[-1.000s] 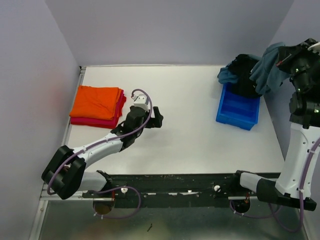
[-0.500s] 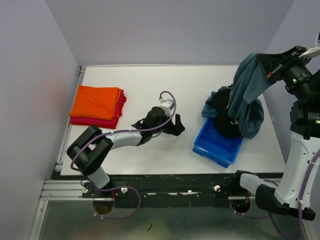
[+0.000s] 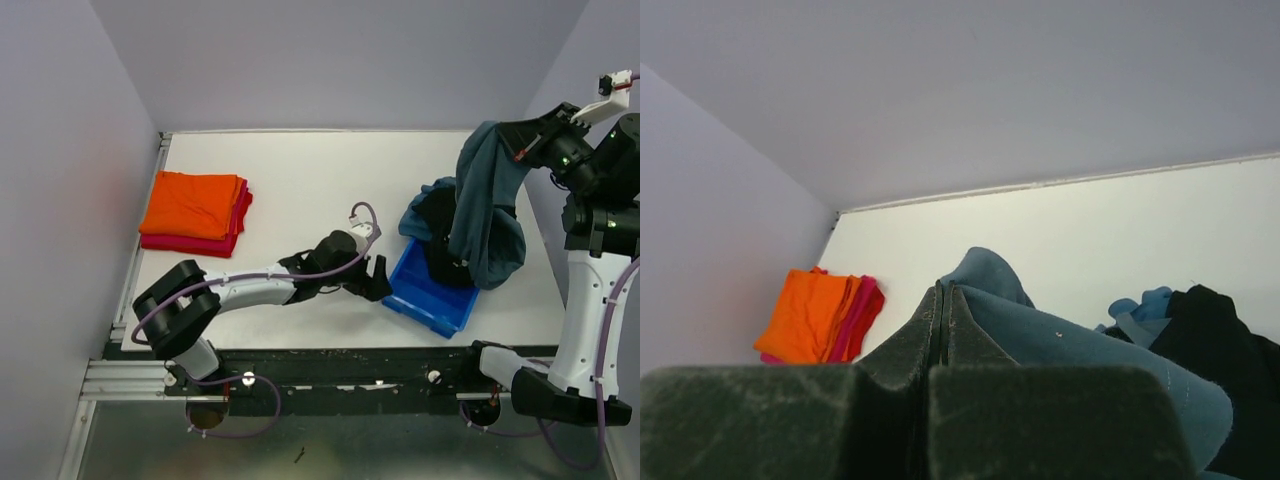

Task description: Fold and stack the t-shirts

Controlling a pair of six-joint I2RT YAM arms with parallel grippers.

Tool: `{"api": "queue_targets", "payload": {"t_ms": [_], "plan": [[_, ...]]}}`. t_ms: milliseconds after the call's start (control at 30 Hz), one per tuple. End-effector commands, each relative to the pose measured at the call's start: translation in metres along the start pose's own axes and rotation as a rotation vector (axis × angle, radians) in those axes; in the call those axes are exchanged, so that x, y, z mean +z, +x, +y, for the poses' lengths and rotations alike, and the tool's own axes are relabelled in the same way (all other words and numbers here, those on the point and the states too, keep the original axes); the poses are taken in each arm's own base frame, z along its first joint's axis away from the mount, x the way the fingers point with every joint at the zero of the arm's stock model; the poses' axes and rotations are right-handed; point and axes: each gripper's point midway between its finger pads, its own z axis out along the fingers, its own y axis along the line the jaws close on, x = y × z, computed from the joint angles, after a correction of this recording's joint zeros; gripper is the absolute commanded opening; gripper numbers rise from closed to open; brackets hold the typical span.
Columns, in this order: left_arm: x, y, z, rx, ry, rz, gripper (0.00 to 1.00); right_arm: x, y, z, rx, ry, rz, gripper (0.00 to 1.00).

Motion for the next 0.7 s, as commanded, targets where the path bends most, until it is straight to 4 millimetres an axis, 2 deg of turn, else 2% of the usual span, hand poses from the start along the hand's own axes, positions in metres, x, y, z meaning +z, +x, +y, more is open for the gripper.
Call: {"api": "queue_targets", "payload": {"t_ms": [0,100,233,333,367,400,500,567,667], "plan": [[0.017,0.001,-0.005,-0.028,-0.048,0.072,0.88,0.0,-0.003,0.007,-0.015,-0.043,-0.018,0.01],[0.033,0.002,-0.01,-0.037,-0.063,0.118,0.83,0.002,0.0,0.004,-0.009,-0.04,-0.007,0.01],[0.058,0.003,-0.017,-0.093,-0.079,0.136,0.69,0.007,0.004,-0.002,0.001,-0.022,0.018,0.01],[0.079,0.0,-0.015,-0.172,-0.13,0.109,0.66,0.011,0.003,-0.002,0.011,-0.028,0.028,0.01],[0.087,-0.003,-0.014,-0.202,-0.133,0.083,0.59,0.012,0.001,0.0,0.015,-0.036,0.029,0.01],[0.093,-0.009,-0.014,-0.231,-0.139,0.051,0.52,0.013,-0.001,0.002,0.017,-0.043,0.029,0.01],[0.119,-0.031,-0.01,-0.315,-0.165,-0.069,0.46,0.015,-0.006,0.001,0.022,-0.034,0.026,0.01],[0.142,-0.046,-0.004,-0.366,-0.189,-0.145,0.35,0.016,-0.008,0.001,0.026,-0.027,0.024,0.01],[0.175,-0.07,0.009,-0.415,-0.232,-0.261,0.34,0.018,-0.011,0.002,0.03,-0.034,0.026,0.01]]}}
